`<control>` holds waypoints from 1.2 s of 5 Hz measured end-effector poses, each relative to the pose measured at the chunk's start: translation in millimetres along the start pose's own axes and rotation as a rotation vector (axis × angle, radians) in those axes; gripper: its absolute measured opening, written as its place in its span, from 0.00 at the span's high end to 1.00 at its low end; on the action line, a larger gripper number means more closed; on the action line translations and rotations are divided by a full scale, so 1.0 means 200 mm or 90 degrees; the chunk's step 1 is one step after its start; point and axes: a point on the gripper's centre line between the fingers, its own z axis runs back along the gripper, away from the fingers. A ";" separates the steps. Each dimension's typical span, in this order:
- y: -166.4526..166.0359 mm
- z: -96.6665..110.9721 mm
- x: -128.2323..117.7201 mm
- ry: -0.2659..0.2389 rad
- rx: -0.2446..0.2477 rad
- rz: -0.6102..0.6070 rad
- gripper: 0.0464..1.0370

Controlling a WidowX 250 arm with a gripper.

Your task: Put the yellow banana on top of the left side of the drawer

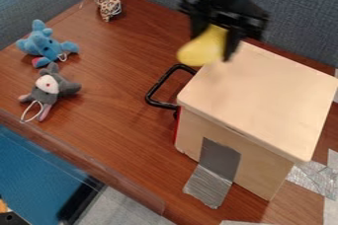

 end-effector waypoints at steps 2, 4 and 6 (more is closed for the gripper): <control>-0.15 -0.12 -0.05 0.069 -0.024 -0.023 0.49; -0.14 -0.15 -0.04 0.070 -0.021 -0.032 0.13; -0.08 -0.02 -0.04 0.034 -0.031 -0.002 0.03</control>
